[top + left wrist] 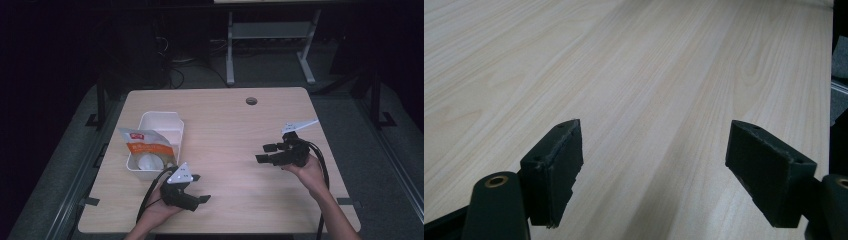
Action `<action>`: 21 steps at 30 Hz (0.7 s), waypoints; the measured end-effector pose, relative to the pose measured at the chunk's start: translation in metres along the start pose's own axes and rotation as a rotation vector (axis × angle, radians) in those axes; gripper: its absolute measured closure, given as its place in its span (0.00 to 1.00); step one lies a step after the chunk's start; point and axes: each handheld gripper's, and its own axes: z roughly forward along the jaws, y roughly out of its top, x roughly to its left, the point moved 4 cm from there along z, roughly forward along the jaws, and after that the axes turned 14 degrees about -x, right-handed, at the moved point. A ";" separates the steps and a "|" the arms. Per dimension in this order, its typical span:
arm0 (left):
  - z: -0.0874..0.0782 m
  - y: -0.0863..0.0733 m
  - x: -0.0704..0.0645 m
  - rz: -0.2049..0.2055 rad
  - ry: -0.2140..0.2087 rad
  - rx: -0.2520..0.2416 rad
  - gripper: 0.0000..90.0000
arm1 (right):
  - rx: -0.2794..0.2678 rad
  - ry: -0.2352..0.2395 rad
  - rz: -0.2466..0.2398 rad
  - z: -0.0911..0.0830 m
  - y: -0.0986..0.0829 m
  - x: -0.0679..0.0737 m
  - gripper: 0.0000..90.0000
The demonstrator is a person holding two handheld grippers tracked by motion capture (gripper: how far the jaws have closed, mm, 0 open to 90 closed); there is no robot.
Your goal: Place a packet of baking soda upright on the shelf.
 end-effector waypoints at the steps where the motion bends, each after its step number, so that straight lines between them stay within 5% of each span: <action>1: 0.000 0.000 0.000 -0.005 0.000 0.000 0.25 | 0.004 -0.002 0.001 -0.001 -0.002 0.000 0.38; 21: -0.002 0.000 0.002 -0.014 0.003 -0.002 0.25 | 0.011 -0.046 0.017 -0.029 -0.033 -0.003 0.38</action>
